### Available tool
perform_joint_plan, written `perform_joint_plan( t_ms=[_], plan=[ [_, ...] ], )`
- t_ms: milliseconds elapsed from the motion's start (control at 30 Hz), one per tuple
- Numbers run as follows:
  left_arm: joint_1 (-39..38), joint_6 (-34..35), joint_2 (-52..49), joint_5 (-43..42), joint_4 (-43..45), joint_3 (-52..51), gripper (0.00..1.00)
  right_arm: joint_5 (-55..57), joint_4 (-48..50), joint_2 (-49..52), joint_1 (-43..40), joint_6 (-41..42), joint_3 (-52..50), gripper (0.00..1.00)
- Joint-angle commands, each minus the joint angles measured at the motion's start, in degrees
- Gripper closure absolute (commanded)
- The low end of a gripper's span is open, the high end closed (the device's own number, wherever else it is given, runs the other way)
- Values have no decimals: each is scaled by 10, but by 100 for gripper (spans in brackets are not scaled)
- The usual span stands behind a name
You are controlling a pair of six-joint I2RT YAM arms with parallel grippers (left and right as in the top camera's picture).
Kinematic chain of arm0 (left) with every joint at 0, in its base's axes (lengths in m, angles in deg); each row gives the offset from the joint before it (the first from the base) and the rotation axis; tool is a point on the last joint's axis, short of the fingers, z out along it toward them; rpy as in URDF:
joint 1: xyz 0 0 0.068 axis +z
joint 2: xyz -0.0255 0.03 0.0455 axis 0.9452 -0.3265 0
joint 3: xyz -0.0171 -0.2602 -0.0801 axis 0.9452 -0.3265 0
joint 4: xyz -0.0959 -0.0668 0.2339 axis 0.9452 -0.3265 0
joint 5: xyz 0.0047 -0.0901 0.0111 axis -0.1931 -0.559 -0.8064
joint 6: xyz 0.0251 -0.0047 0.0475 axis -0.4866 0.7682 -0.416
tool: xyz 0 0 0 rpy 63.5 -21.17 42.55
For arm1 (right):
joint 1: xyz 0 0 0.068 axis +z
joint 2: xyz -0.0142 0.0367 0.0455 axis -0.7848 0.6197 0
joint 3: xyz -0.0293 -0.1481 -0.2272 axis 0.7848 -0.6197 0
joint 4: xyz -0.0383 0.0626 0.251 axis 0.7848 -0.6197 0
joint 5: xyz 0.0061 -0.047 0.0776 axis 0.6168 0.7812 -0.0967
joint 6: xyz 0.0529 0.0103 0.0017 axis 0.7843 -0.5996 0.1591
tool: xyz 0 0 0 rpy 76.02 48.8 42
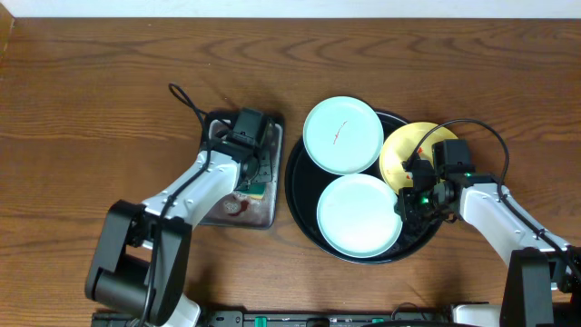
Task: Clean dirty plates on tray and stack at the side
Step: 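Return the sponge to the soapy tray and rinse it with the left gripper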
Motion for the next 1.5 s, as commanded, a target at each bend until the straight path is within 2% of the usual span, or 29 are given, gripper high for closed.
perform_joint_plan(
  t_ms=[0, 33, 167, 533, 567, 633, 667, 700, 733, 1000, 1033, 1067, 1100, 1300, 1467],
  plan=[
    [2, -9, -3, 26, 0, -5, 44, -3, 1, 0, 0, 2, 0, 89],
    [2, -9, -2, 26, -1, -6, 38, -3, 2, 0, 0, 2, 0, 89],
    [2, -8, -2, 22, -20, -6, 34, -3, 2, 0, 0, 2, 0, 89],
    [2, -8, -2, -28, -66, -24, 34, -3, 2, 0, 0, 2, 0, 88],
    [2, -8, -2, -28, -67, -26, 36, -3, 2, 0, 0, 2, 0, 88],
    [2, -8, -2, -28, -71, -26, 53, -3, 2, 0, 0, 2, 0, 89],
    [2, -8, -2, -28, -73, -26, 65, -3, 2, 0, 0, 2, 0, 89],
    [2, -8, -2, -28, -75, -26, 81, -3, 2, 0, 0, 2, 0, 89],
    [2, -8, -2, -28, -75, -26, 92, -3, 1, 0, 0, 2, 0, 88],
    [3, -8, 26, -5, -74, -12, 93, -3, 2, 0, 0, 2, 0, 88],
    [3, -9, 34, -1, -72, -9, 77, -3, 2, 0, 0, 2, 0, 88],
    [3, -9, 41, 3, -65, -8, 51, -3, 2, 0, 0, 2, 0, 88],
    [3, -10, 53, 9, -52, -7, 36, -3, 2, 0, 0, 2, 0, 88],
    [3, -10, 51, 24, -12, -9, 28, -3, 2, 0, 0, 2, 0, 89],
    [3, -10, 25, 24, 1, -9, 27, -3, 1, 0, 0, 2, 0, 88]
  ],
)
